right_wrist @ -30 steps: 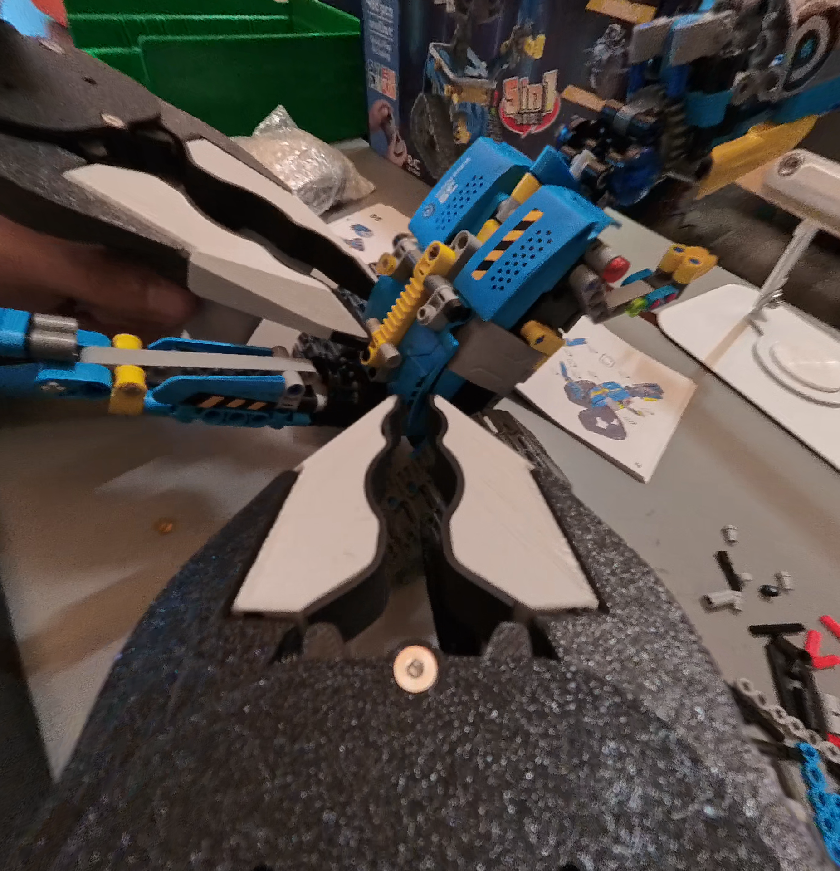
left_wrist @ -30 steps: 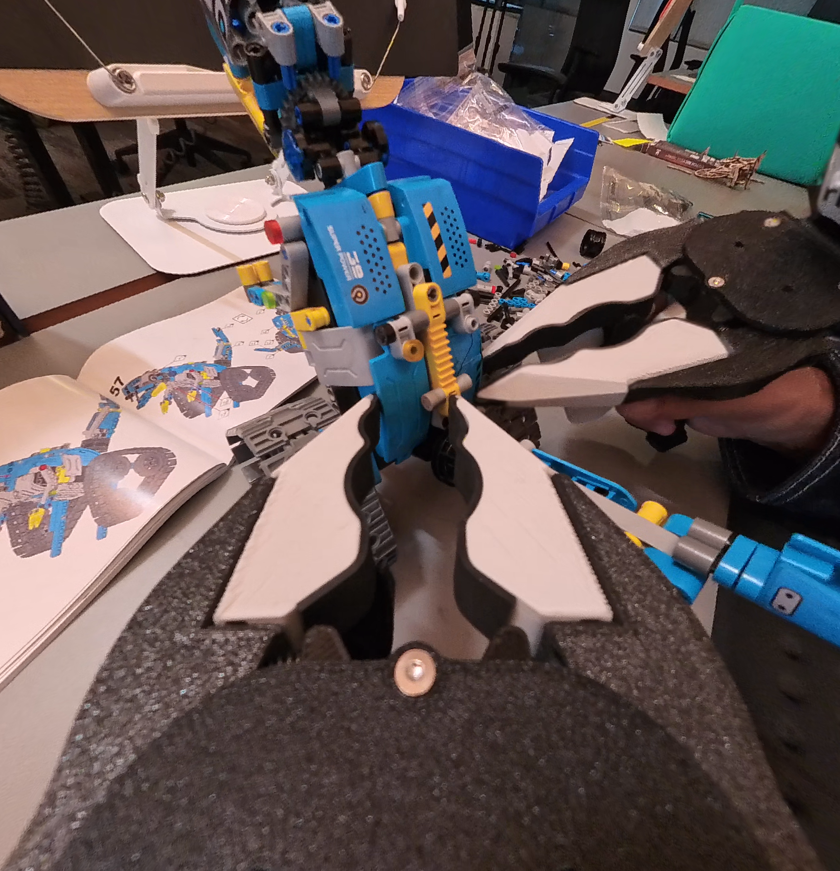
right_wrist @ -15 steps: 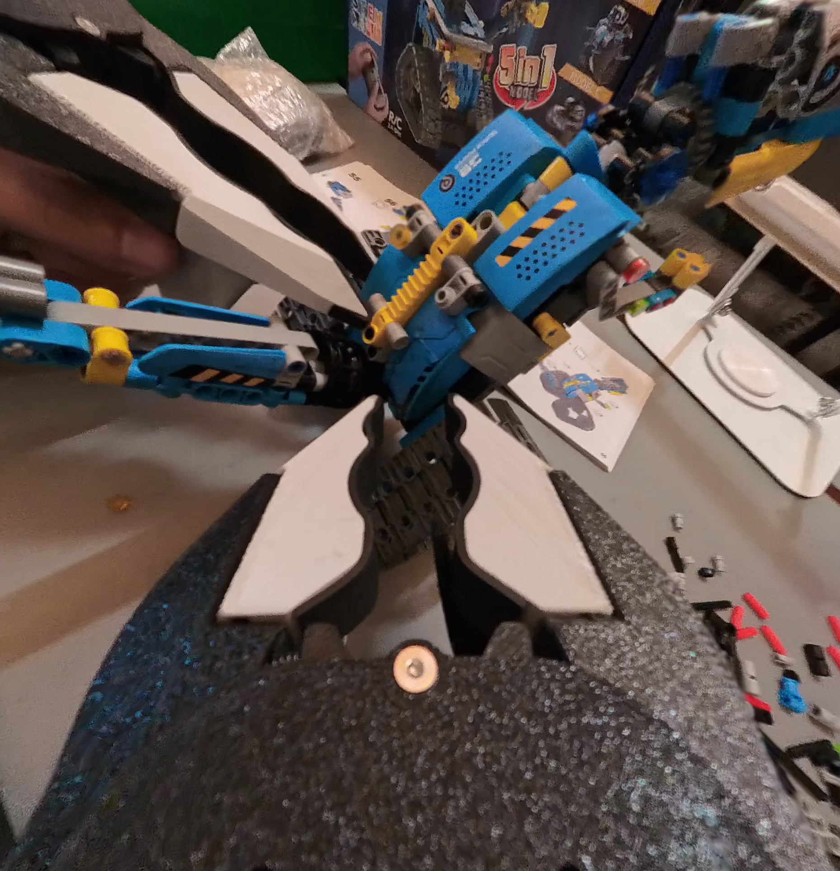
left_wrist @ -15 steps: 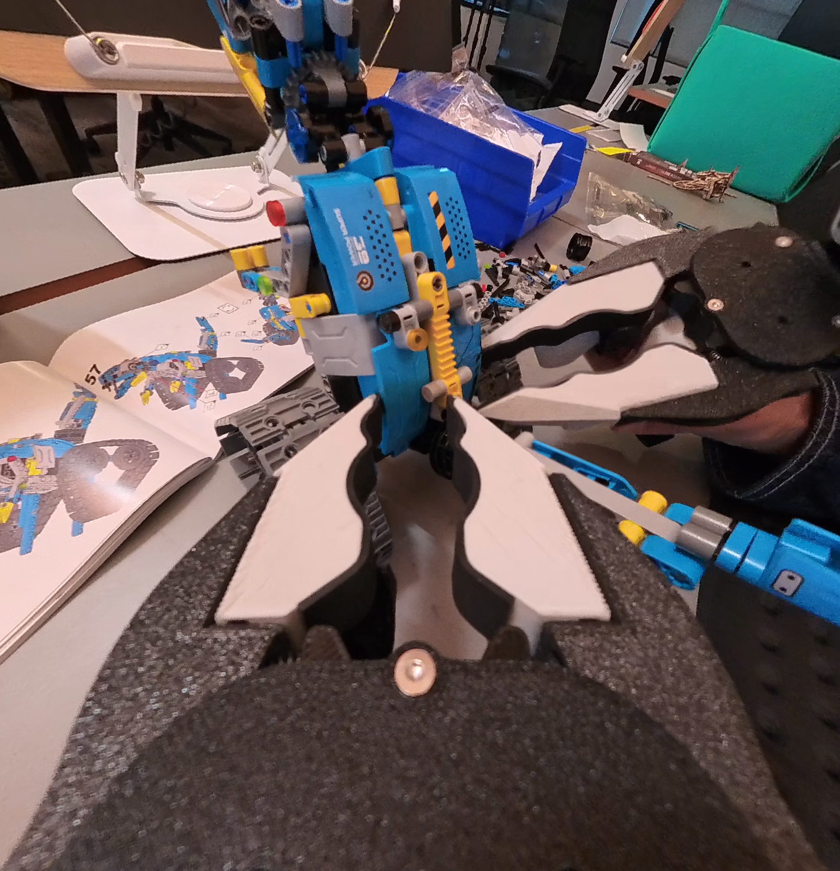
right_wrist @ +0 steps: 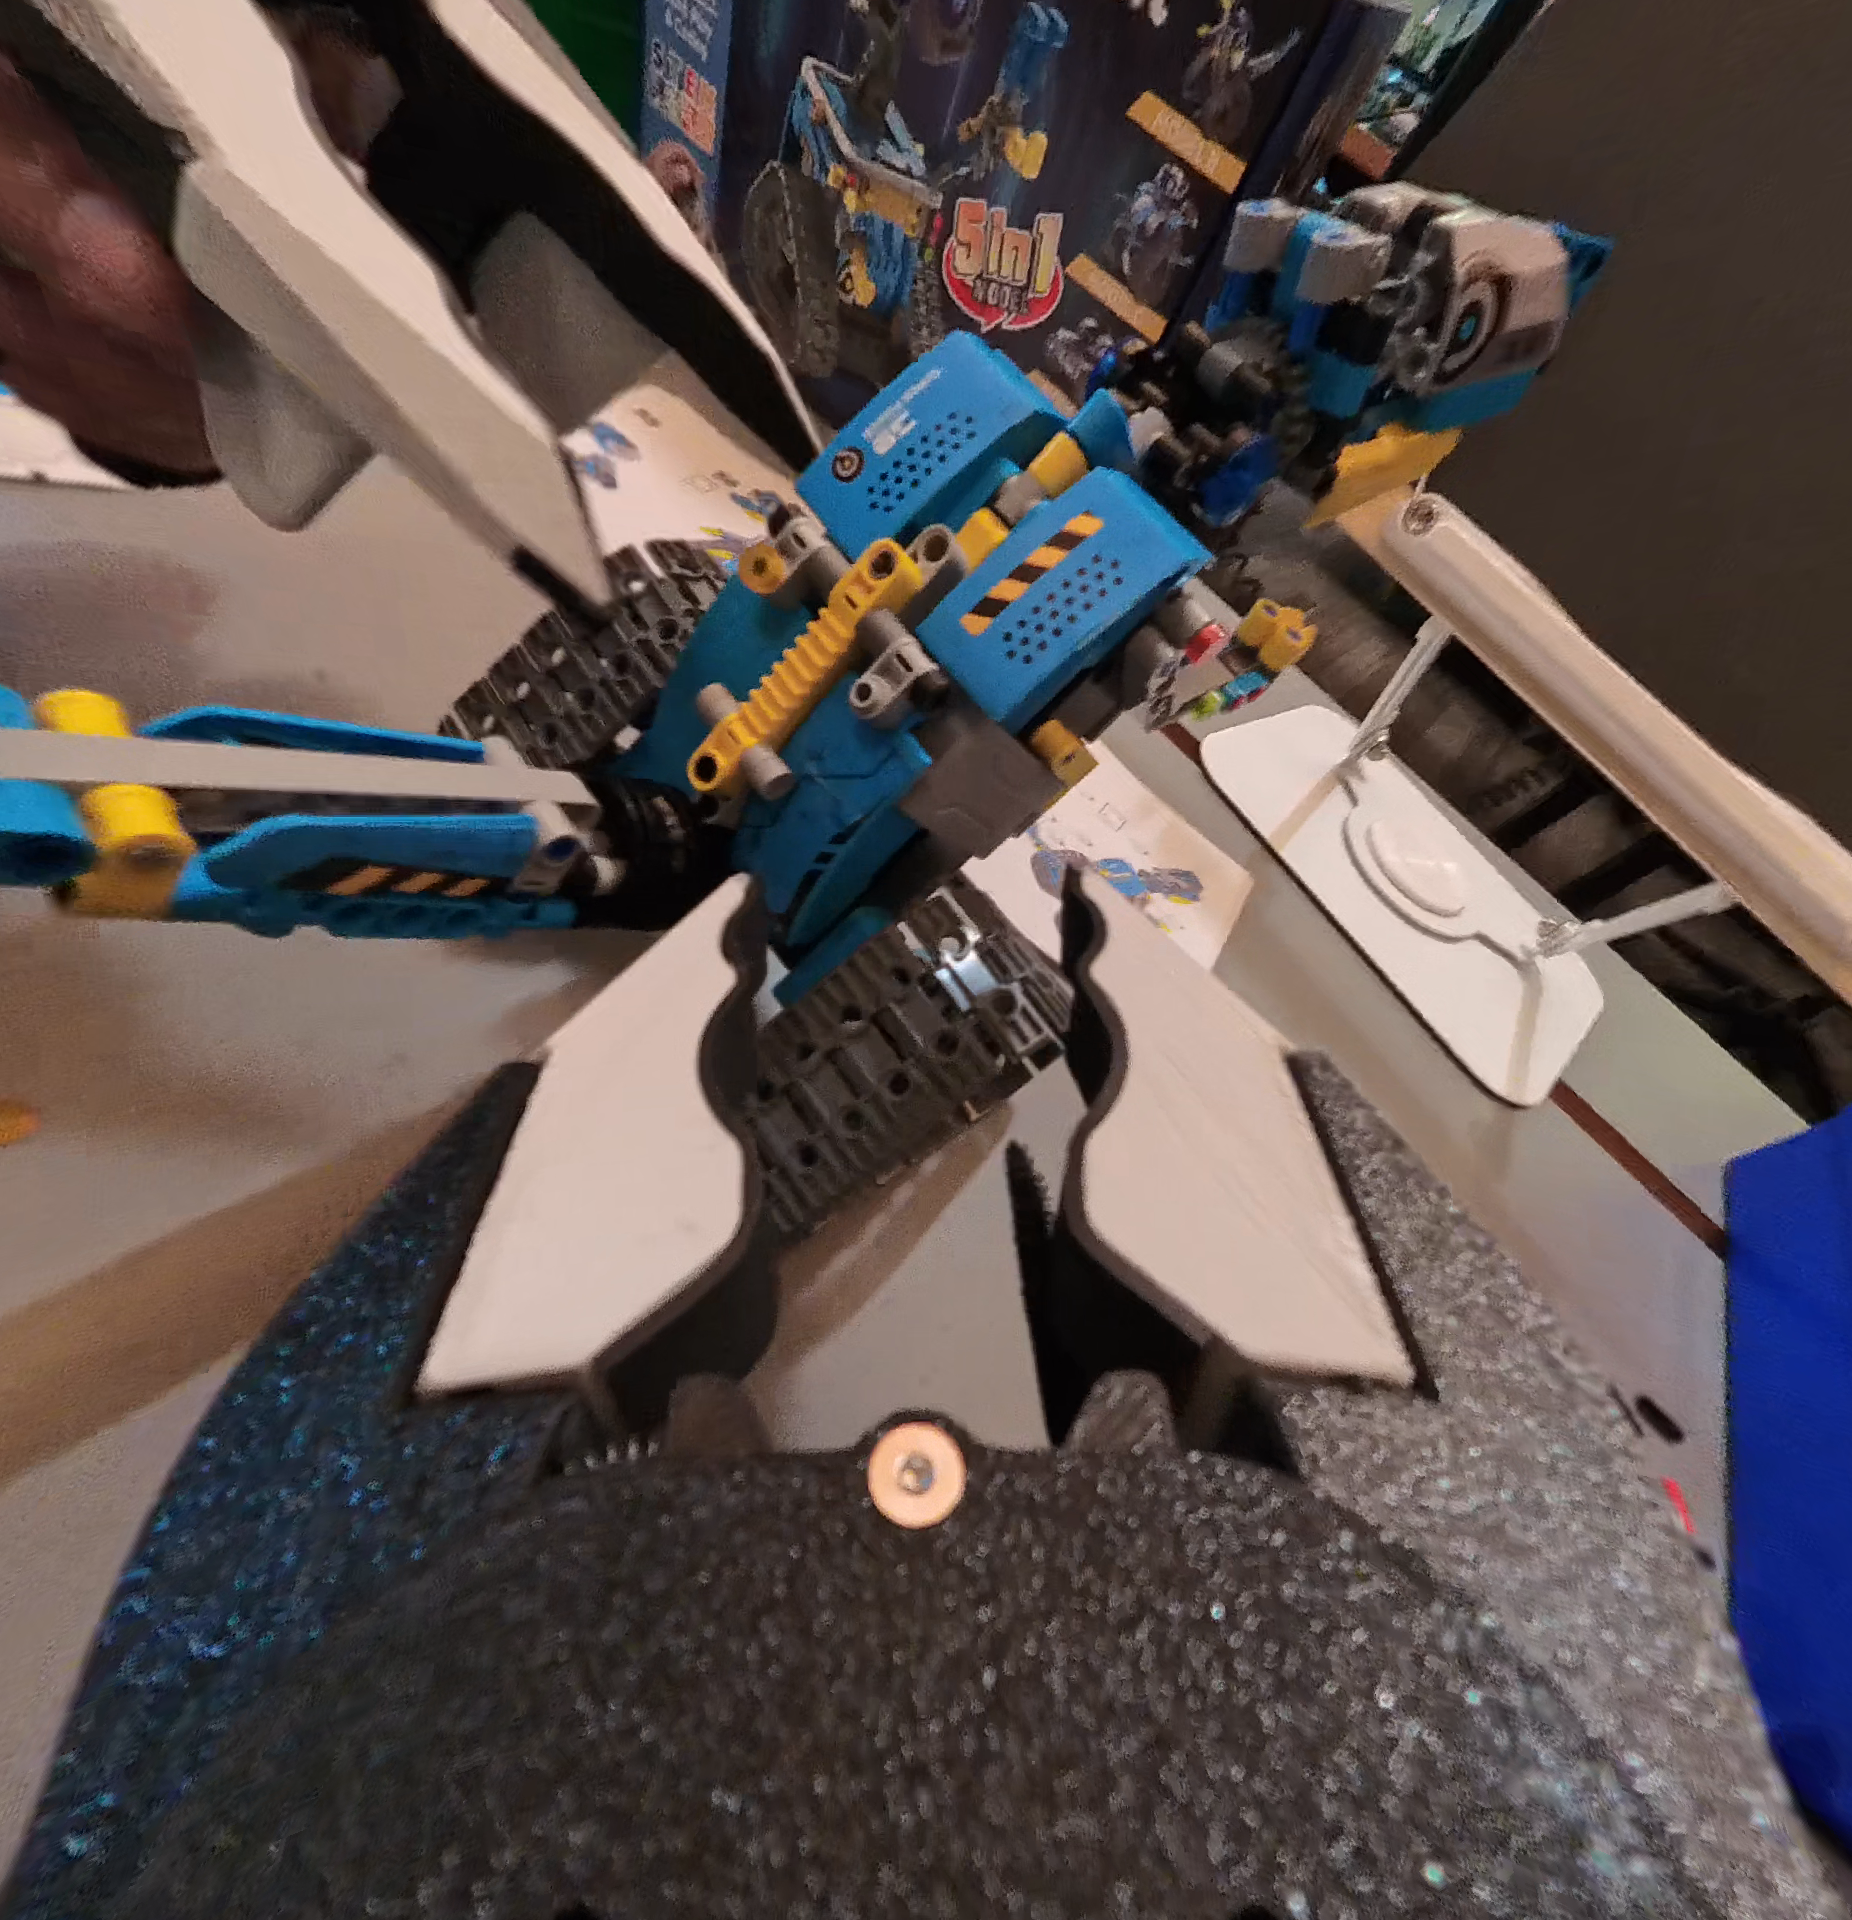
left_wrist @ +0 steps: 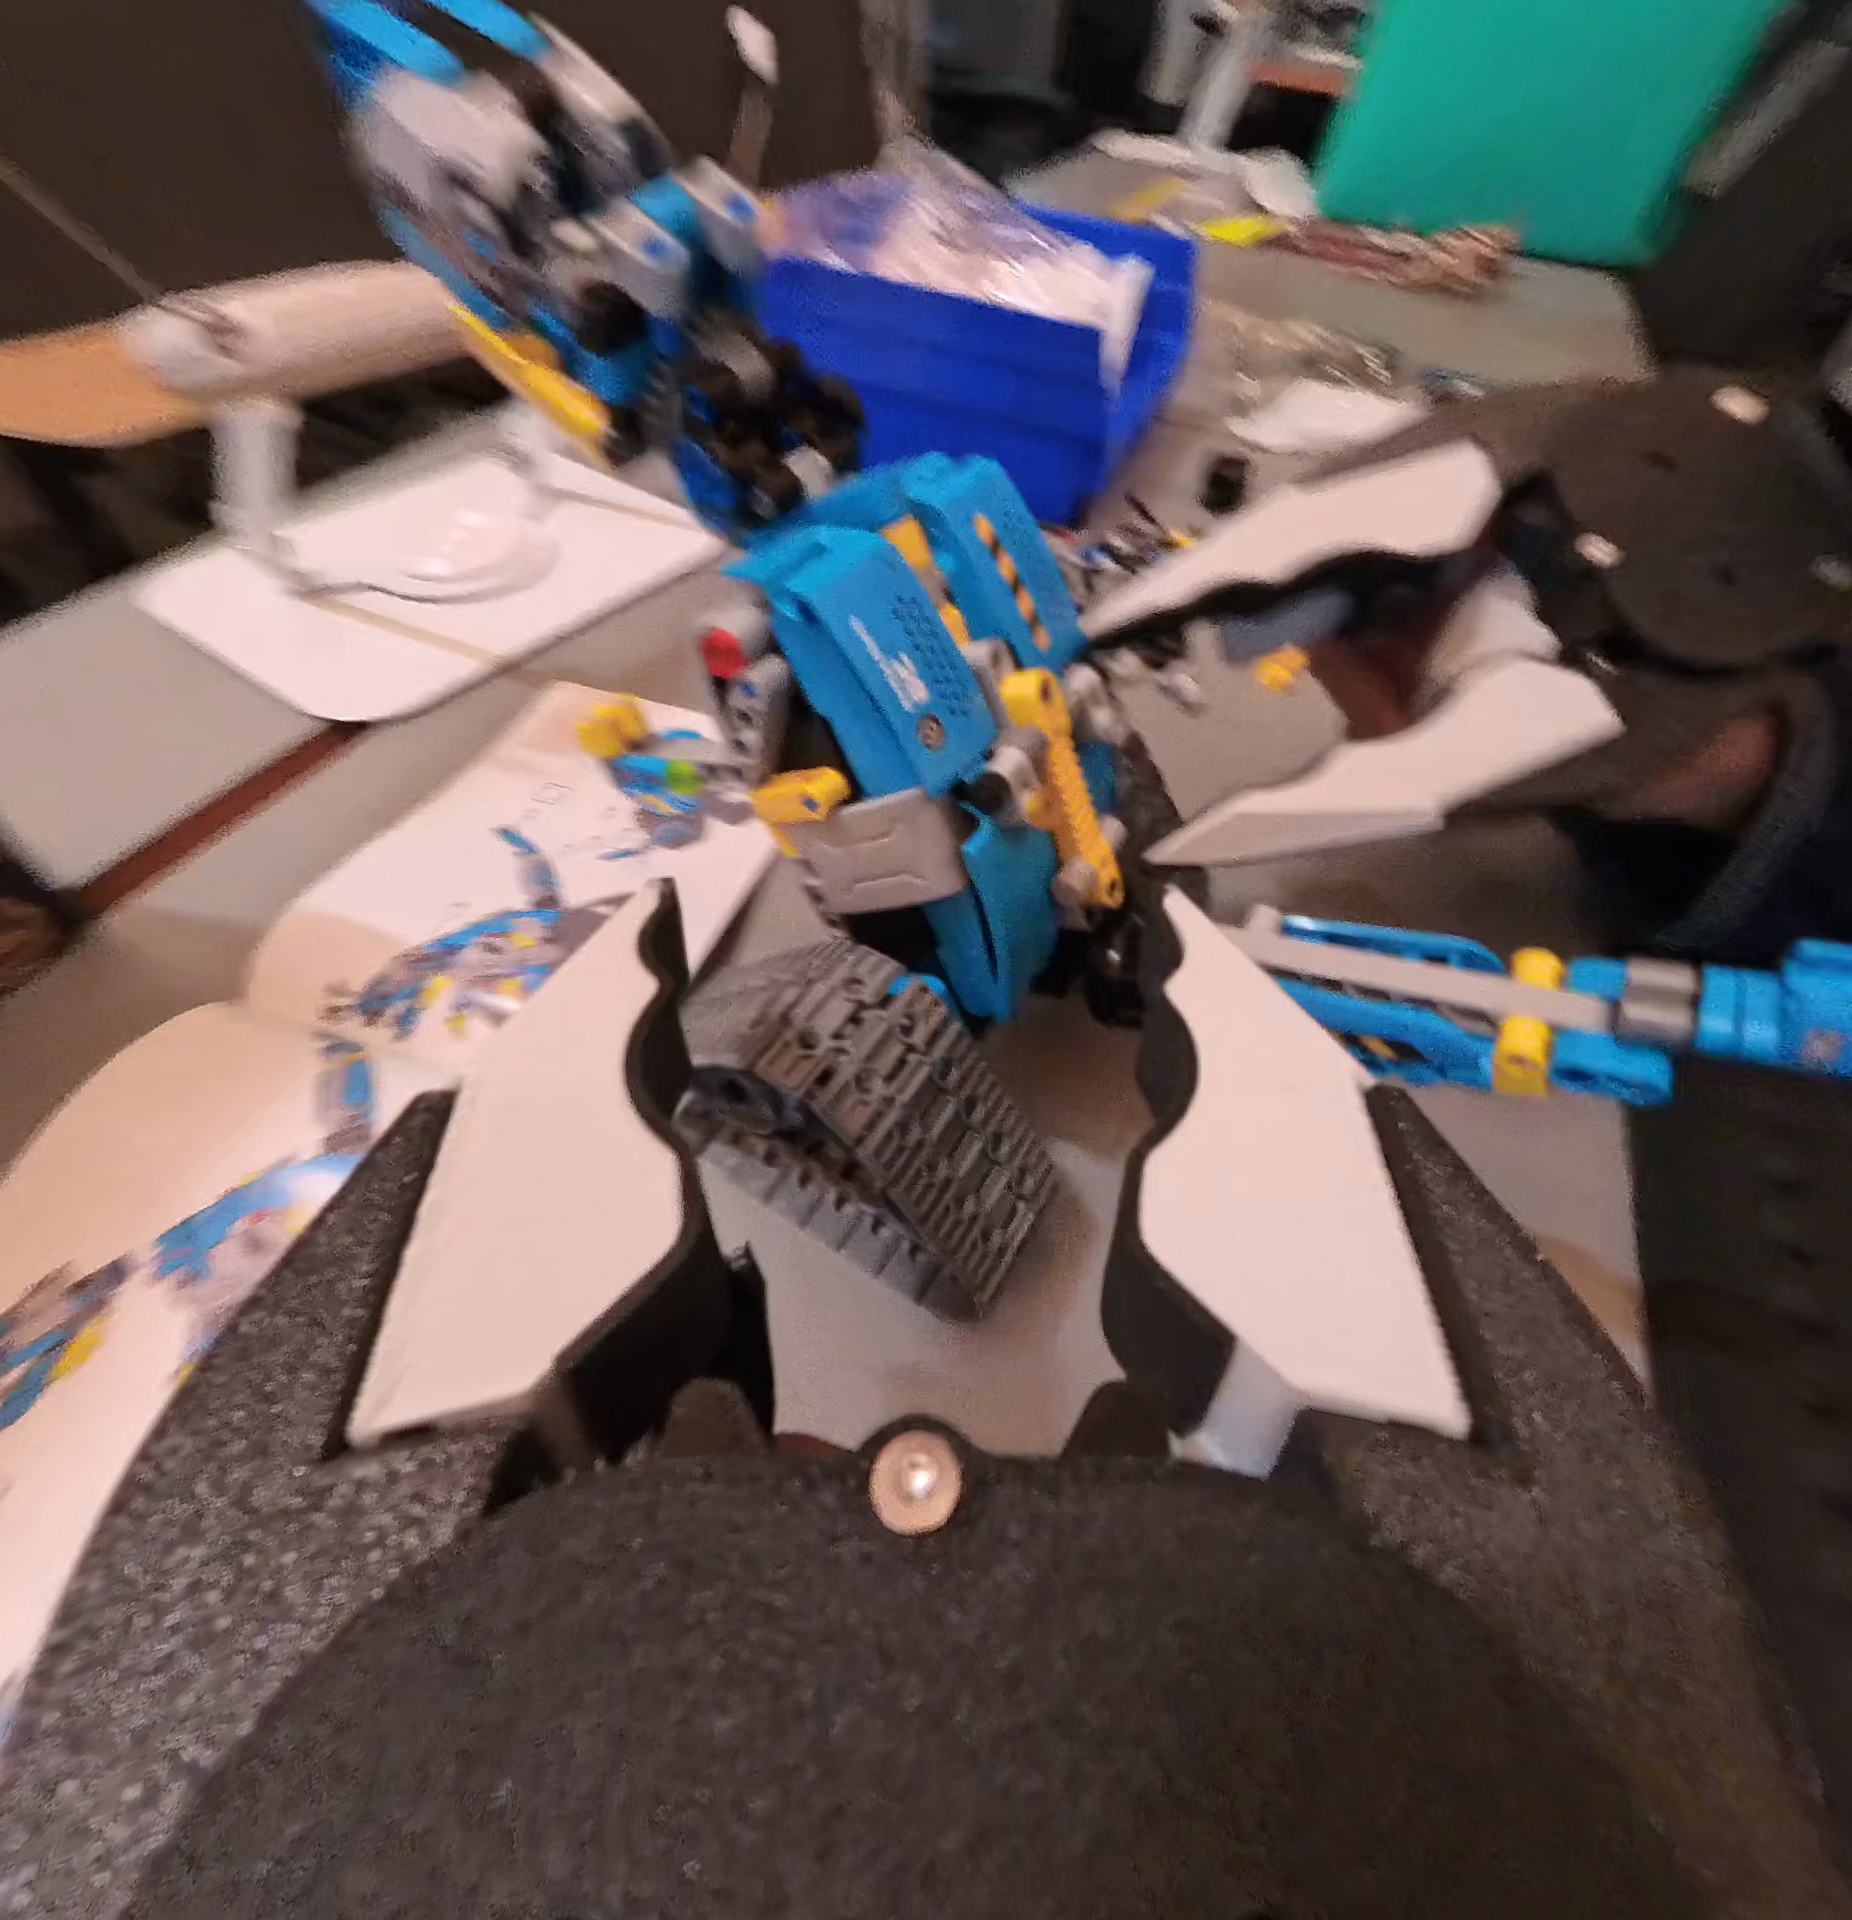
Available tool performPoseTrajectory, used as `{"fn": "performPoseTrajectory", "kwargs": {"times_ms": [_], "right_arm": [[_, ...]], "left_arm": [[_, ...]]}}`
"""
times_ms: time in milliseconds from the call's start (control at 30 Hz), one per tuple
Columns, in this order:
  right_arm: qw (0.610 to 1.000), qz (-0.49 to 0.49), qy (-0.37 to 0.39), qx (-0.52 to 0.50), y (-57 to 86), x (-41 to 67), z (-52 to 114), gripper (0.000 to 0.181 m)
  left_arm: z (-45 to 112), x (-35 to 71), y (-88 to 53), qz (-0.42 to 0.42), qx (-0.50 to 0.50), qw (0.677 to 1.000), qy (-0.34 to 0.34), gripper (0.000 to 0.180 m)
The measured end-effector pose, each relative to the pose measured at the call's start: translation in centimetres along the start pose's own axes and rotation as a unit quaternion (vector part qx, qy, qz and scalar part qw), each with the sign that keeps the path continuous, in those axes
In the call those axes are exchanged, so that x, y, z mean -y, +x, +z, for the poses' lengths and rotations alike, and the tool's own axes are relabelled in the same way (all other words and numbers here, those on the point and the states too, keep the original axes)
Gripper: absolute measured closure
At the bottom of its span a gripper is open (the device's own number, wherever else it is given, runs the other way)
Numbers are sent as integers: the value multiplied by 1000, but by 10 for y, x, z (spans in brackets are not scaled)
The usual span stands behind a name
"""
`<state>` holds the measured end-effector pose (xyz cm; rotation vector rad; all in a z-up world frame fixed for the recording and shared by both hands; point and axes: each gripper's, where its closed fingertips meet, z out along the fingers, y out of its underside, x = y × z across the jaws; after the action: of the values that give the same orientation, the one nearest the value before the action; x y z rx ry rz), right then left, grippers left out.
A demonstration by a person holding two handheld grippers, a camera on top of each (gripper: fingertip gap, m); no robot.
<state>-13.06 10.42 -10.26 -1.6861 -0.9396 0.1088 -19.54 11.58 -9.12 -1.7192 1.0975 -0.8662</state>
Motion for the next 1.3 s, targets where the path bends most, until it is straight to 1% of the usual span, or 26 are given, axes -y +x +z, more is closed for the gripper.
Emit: {"fn": "performPoseTrajectory", "kwargs": {"times_ms": [33,100,167,200,233,267,300,333,467,500,533,600,633,667,700,833,867,933,1033,1100,1167,1233,1300], "right_arm": [[1000,2,-5,16,0,-2,6,118],[999,17,-30,42,5,-12,18,105],[995,49,-40,80,6,-16,25,98],[993,54,-46,90,6,-17,27,100],[994,39,-58,89,4,-22,28,104],[994,15,-79,80,3,-31,31,107],[993,-4,-92,67,2,-38,33,107],[994,-15,-87,66,0,-36,32,106],[996,-8,-46,78,7,-11,20,106],[996,-11,-47,76,11,-8,20,106],[995,-12,-55,78,13,-9,22,101],[995,-3,-59,86,14,-13,24,100],[994,-8,-71,83,15,-20,25,100],[993,-22,-92,72,16,-32,27,104],[994,-18,-79,74,15,-31,27,108],[994,-12,-56,90,13,-17,19,102],[994,-8,-54,98,11,-14,20,100],[995,-26,-68,73,15,-17,26,99],[996,-8,-66,59,24,-22,18,103],[997,8,-68,43,28,-28,0,112],[996,15,-74,57,9,-35,-24,122],[989,30,-80,120,-37,-44,-48,148],[974,72,-87,199,-89,-48,-62,151]], "left_arm": [[4,-7,-1,3,-25,999,-24,93],[12,-13,-7,13,-46,998,-38,93],[18,-18,-7,5,-72,996,-51,95],[20,-21,-6,10,-80,995,-60,97],[23,-24,-7,20,-79,994,-68,105],[25,-27,-7,31,-78,994,-75,108],[27,-29,-8,38,-77,993,-80,115],[29,-31,-8,41,-79,993,-82,117],[31,-37,-7,31,-86,992,-82,117],[31,-37,-8,28,-87,993,-79,117],[31,-37,-8,27,-87,993,-77,117],[32,-37,-8,26,-87,993,-73,118],[32,-37,-8,25,-88,993,-71,119],[32,-36,-8,25,-88,993,-70,119],[32,-37,-8,26,-88,993,-69,120],[32,-36,-8,23,-89,993,-67,120],[32,-36,-8,23,-88,994,-67,120],[32,-36,-8,21,-86,994,-66,120],[33,-36,-8,19,-78,995,-64,120],[33,-36,-8,17,-70,995,-64,119],[30,-35,-8,6,-57,996,-63,118],[19,-30,-6,-14,-38,998,-52,110],[1,-22,-2,-30,-13,999,-29,112]]}}
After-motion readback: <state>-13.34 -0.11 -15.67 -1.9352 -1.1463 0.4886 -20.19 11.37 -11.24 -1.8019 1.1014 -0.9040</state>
